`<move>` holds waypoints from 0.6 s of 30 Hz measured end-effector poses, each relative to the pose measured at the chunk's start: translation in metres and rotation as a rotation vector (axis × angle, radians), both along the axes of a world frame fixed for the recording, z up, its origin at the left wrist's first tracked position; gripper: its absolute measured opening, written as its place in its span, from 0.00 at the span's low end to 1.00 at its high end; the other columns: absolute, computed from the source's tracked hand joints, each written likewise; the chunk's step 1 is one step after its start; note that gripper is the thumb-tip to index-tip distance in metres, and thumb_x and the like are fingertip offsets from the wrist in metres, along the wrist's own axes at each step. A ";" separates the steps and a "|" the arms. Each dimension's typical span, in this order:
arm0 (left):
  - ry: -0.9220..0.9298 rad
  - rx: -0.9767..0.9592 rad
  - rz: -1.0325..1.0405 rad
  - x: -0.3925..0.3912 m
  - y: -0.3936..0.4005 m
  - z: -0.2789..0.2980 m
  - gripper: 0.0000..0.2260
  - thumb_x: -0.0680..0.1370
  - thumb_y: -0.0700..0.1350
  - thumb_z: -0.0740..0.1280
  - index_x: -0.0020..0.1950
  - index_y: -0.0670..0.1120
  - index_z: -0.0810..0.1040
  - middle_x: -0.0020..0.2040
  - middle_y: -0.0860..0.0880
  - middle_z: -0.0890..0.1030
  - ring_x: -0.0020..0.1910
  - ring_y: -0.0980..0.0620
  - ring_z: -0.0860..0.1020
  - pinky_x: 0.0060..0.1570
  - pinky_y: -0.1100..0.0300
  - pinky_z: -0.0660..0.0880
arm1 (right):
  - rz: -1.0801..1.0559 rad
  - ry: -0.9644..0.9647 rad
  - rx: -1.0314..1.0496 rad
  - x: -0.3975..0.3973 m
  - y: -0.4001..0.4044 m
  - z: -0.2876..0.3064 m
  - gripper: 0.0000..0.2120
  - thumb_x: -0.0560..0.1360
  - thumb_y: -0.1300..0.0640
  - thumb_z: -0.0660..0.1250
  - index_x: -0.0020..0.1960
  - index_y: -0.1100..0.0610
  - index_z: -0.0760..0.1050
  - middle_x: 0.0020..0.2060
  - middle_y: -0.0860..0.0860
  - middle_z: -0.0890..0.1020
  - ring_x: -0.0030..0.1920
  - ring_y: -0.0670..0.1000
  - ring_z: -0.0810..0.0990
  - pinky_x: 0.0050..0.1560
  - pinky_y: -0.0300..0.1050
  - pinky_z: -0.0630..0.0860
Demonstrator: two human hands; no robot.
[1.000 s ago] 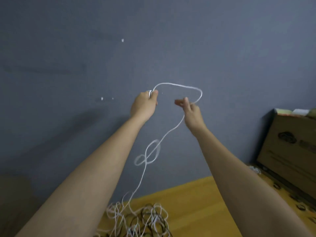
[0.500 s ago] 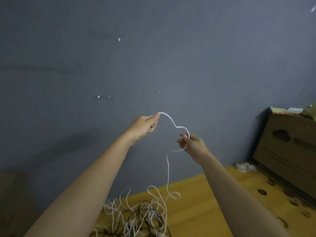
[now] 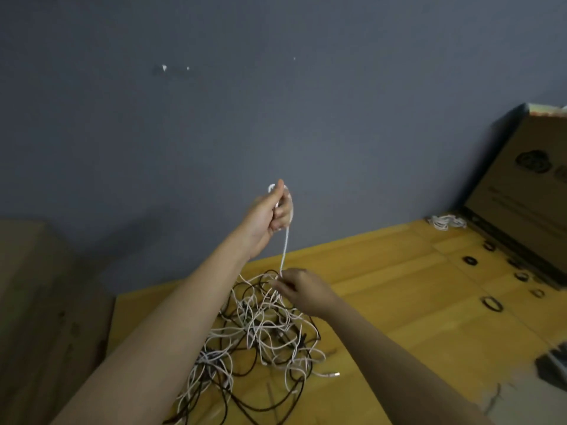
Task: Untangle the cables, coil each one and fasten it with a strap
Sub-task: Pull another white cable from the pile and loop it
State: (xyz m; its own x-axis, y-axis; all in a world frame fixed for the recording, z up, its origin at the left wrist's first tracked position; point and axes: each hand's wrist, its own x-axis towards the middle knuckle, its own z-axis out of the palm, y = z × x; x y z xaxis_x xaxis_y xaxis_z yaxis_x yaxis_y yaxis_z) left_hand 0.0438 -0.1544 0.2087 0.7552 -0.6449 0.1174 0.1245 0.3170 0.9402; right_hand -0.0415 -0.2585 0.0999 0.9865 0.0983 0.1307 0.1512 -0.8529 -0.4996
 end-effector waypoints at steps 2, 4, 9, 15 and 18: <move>-0.127 0.109 0.127 0.001 -0.003 -0.015 0.12 0.84 0.47 0.52 0.40 0.48 0.61 0.29 0.55 0.67 0.23 0.60 0.62 0.29 0.67 0.62 | 0.052 0.063 -0.069 -0.009 0.007 -0.002 0.15 0.81 0.49 0.59 0.36 0.48 0.69 0.30 0.48 0.73 0.34 0.54 0.71 0.34 0.47 0.62; -0.312 0.304 0.198 0.005 -0.003 -0.033 0.09 0.84 0.47 0.53 0.45 0.46 0.63 0.33 0.51 0.69 0.27 0.59 0.67 0.36 0.63 0.67 | 0.091 0.030 -0.156 -0.016 0.008 -0.005 0.10 0.81 0.51 0.58 0.50 0.54 0.76 0.39 0.54 0.81 0.40 0.58 0.77 0.35 0.48 0.66; -0.954 1.050 0.183 0.012 0.011 -0.056 0.18 0.83 0.54 0.54 0.61 0.39 0.62 0.48 0.38 0.78 0.48 0.38 0.78 0.46 0.50 0.72 | 0.104 -0.119 -0.122 -0.024 -0.006 0.001 0.09 0.80 0.53 0.60 0.50 0.57 0.76 0.37 0.55 0.81 0.37 0.56 0.77 0.33 0.45 0.62; -1.283 1.332 0.030 0.013 0.034 -0.061 0.21 0.83 0.58 0.51 0.65 0.43 0.67 0.56 0.44 0.80 0.52 0.42 0.78 0.44 0.54 0.69 | -0.276 0.029 -0.125 -0.024 -0.057 0.004 0.09 0.78 0.48 0.65 0.53 0.51 0.79 0.38 0.46 0.80 0.41 0.50 0.79 0.37 0.44 0.71; -1.249 1.262 -0.070 0.008 0.031 -0.057 0.25 0.77 0.67 0.57 0.54 0.46 0.71 0.50 0.50 0.79 0.46 0.49 0.77 0.41 0.55 0.68 | -0.473 -0.076 -0.263 -0.018 -0.068 0.011 0.17 0.73 0.40 0.67 0.49 0.54 0.75 0.42 0.47 0.77 0.42 0.51 0.77 0.33 0.42 0.66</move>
